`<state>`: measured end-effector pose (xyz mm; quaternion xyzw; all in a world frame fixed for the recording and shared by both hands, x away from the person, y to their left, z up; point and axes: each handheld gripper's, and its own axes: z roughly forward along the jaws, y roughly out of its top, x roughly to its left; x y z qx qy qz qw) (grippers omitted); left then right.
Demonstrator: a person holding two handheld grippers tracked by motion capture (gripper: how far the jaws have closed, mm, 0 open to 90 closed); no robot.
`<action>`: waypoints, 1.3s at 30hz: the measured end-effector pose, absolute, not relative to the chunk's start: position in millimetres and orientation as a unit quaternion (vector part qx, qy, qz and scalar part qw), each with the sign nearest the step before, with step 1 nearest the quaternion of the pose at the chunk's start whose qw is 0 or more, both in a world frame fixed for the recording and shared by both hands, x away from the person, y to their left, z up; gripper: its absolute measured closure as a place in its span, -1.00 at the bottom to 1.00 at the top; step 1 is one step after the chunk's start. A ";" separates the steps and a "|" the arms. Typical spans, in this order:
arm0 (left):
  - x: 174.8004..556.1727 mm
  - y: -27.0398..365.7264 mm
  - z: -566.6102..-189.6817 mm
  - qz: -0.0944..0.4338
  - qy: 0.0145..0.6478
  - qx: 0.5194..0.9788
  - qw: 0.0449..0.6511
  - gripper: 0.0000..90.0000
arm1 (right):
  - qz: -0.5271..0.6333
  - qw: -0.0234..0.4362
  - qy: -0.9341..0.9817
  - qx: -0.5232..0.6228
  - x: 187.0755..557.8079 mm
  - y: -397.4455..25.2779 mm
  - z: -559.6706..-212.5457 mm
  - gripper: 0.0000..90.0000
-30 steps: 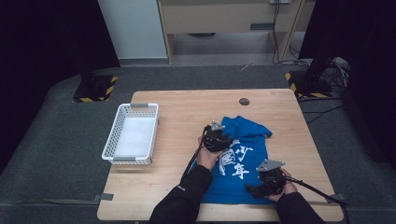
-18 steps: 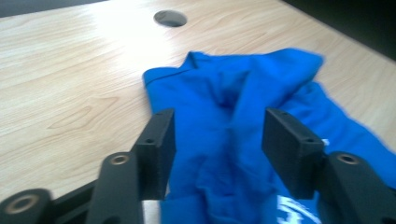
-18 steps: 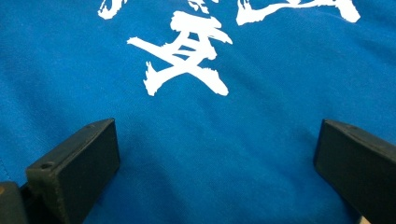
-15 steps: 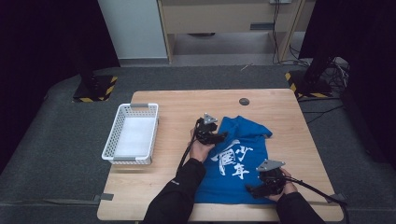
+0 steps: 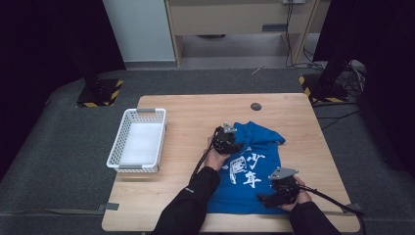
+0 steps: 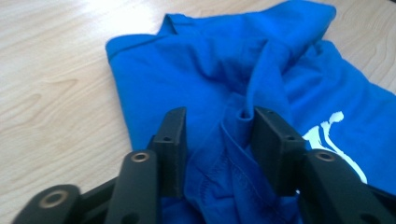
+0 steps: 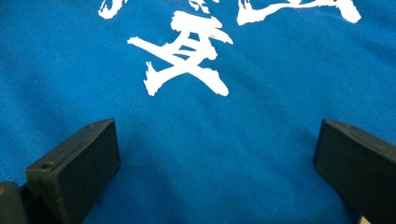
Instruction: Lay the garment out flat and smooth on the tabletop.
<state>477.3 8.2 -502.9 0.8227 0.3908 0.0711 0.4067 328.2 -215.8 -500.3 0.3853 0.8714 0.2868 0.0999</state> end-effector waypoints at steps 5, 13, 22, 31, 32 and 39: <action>476.9 14.5 -501.8 0.051 0.407 0.812 0.415 0.45 | 0.286 0.100 0.872 0.385 328.3 -215.7 -500.2 -0.99; 474.5 25.0 -503.9 0.048 0.420 0.809 0.408 0.51 | 0.286 0.100 0.872 0.385 328.3 -215.6 -500.1 -0.99; 474.2 24.8 -507.7 0.048 0.424 0.817 0.388 0.56 | 0.285 0.099 0.872 0.386 328.4 -215.4 -500.0 -0.99; 466.2 18.3 -503.9 0.061 0.395 0.838 0.371 0.93 | 0.285 0.100 0.872 0.386 328.4 -215.4 -500.0 -0.99; 465.5 18.7 -503.0 0.064 0.394 0.838 0.373 0.94 | 0.285 0.100 0.872 0.386 328.4 -215.4 -500.0 -0.99; 466.8 35.1 -486.1 0.098 0.413 0.813 0.398 0.95 | 0.285 0.100 0.872 0.385 328.4 -215.4 -500.1 -0.99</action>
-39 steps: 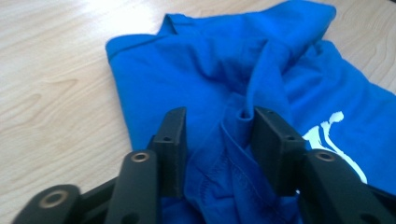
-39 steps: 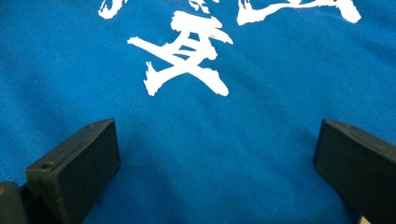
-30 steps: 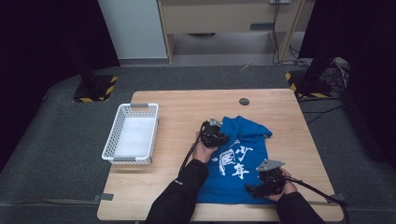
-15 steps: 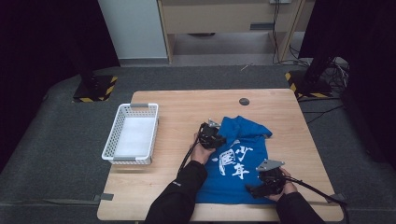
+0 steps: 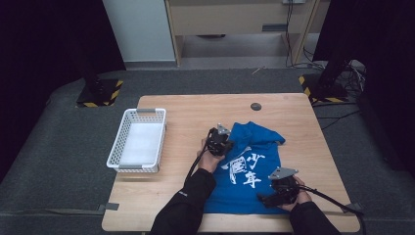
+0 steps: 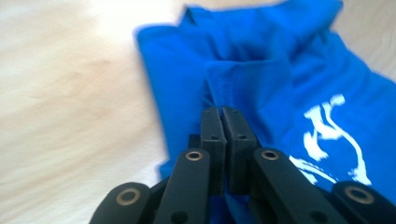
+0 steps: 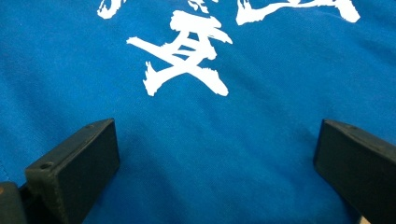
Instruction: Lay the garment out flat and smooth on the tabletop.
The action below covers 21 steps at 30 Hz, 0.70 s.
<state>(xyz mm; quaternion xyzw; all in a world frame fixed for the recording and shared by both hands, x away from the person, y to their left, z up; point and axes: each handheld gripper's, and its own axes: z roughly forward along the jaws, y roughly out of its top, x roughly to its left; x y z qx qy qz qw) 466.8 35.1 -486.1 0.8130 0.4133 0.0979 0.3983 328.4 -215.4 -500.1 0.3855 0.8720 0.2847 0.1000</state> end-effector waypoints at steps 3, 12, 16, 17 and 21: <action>471.3 49.6 -477.0 0.121 0.432 0.800 0.399 0.95 | 0.285 0.100 0.872 0.386 328.4 -215.4 -500.0 -0.99; 480.0 111.7 -470.7 0.196 0.507 0.760 0.356 0.95 | 0.285 0.101 0.871 0.387 328.1 -215.2 -500.2 -0.99; 483.0 134.3 -480.0 0.197 0.532 0.754 0.332 0.95 | 0.286 0.101 0.870 0.388 328.2 -215.0 -500.3 -0.99; 483.4 140.5 -483.9 0.198 0.538 0.753 0.324 0.95 | 0.286 0.101 0.870 0.388 328.3 -215.0 -500.3 -0.99; 483.6 155.1 -499.9 0.189 0.559 0.748 0.303 0.95 | 0.289 0.101 0.871 0.385 328.4 -214.7 -500.6 -0.99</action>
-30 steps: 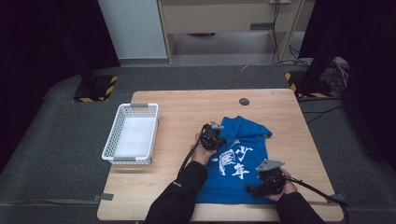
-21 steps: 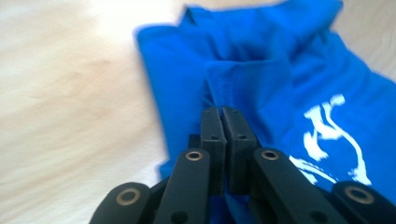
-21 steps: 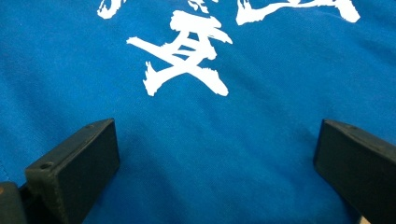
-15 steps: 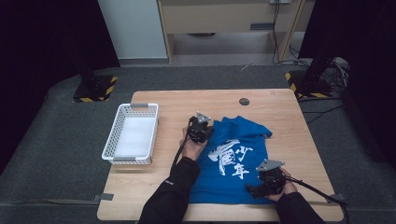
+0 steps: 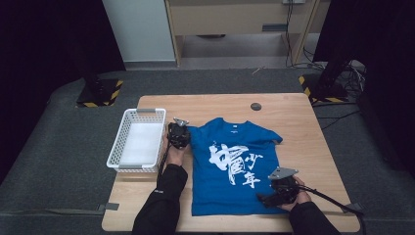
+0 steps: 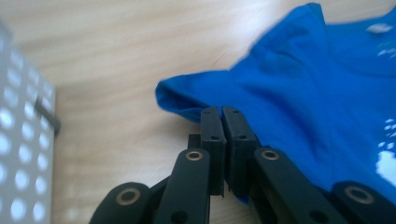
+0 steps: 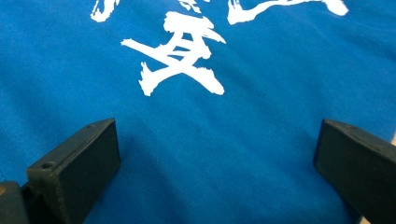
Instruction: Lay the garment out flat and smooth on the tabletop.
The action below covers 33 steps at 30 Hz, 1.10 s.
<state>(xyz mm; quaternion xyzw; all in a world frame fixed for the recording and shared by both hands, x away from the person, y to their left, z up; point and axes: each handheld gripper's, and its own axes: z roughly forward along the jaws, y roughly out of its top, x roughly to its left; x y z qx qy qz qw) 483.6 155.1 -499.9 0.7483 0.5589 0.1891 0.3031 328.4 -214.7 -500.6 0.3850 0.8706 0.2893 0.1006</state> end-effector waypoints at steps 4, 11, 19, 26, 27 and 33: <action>483.4 160.4 -513.7 0.188 0.569 0.755 0.265 0.84 | 0.291 0.100 0.871 0.383 327.9 -214.3 -500.8 -0.98; 481.4 162.6 -500.4 0.202 0.569 0.734 0.312 0.16 | 0.291 0.100 0.871 0.383 328.0 -214.2 -500.8 -0.98; 481.8 132.5 -502.8 0.167 0.517 0.746 0.385 -0.21 | 0.292 0.100 0.870 0.384 327.8 -214.1 -500.9 -0.99; 486.1 118.0 -526.3 0.155 0.509 0.770 0.351 -0.25 | 0.292 0.100 0.870 0.385 327.7 -214.0 -500.9 -0.99; 486.5 117.9 -527.6 0.161 0.506 0.772 0.350 -0.25 | 0.292 0.100 0.870 0.385 327.6 -214.0 -500.9 -0.99; 488.8 117.0 -528.6 0.186 0.513 0.770 0.329 -0.29 | 0.291 0.101 0.869 0.388 327.2 -213.7 -500.6 -0.97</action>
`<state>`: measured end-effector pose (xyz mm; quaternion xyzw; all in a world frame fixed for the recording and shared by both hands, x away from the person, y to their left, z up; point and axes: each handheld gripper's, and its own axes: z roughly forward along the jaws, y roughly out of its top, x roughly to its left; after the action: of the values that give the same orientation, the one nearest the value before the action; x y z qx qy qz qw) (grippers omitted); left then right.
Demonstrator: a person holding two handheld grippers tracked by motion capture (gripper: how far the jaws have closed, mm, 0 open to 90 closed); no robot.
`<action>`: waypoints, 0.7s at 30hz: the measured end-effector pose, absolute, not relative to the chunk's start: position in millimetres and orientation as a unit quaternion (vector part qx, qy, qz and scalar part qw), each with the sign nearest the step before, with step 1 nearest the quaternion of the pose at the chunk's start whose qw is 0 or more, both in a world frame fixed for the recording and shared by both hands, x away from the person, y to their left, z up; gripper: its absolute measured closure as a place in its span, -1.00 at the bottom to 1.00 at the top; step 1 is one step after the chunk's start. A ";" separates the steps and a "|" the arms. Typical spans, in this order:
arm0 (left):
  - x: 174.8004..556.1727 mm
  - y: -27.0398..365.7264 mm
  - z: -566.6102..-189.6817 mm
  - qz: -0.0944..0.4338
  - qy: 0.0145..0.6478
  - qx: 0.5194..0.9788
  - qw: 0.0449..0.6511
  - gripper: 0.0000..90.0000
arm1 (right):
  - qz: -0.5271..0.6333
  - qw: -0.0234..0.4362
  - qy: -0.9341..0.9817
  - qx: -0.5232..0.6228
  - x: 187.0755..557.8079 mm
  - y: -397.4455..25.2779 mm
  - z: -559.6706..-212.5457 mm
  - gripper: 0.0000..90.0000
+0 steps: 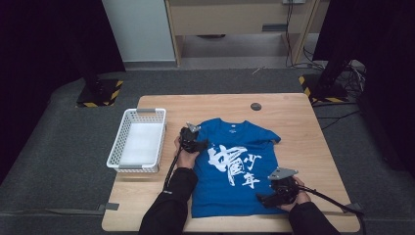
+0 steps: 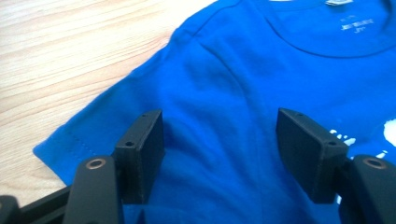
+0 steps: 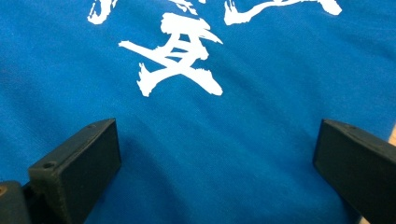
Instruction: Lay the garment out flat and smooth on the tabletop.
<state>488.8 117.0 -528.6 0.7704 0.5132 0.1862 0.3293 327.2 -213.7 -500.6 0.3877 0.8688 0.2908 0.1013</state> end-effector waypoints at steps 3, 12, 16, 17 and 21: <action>489.2 116.0 -528.5 0.193 0.518 0.768 0.323 -0.38 | 0.288 0.097 0.868 0.392 327.4 -214.2 -498.9 -0.91; 478.9 122.6 -502.1 0.151 0.514 0.766 0.356 -0.46 | 0.316 0.117 0.840 0.425 335.9 -225.1 -480.5 -0.82; 457.3 120.2 -483.1 0.154 0.480 0.785 0.360 -0.57 | 0.352 0.144 0.811 0.444 345.2 -235.3 -466.4 -0.73; 450.9 119.7 -479.6 0.156 0.470 0.789 0.363 -0.56 | 0.359 0.151 0.804 0.449 348.0 -237.8 -463.5 -0.71; 425.9 121.2 -469.3 0.142 0.454 0.795 0.376 -0.59 | 0.369 0.181 0.783 0.467 360.9 -247.1 -456.8 -0.66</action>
<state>425.9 121.2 -469.3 0.7952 0.4538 0.1423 0.3762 360.9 -247.1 -456.8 0.4670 0.7829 0.3692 0.1806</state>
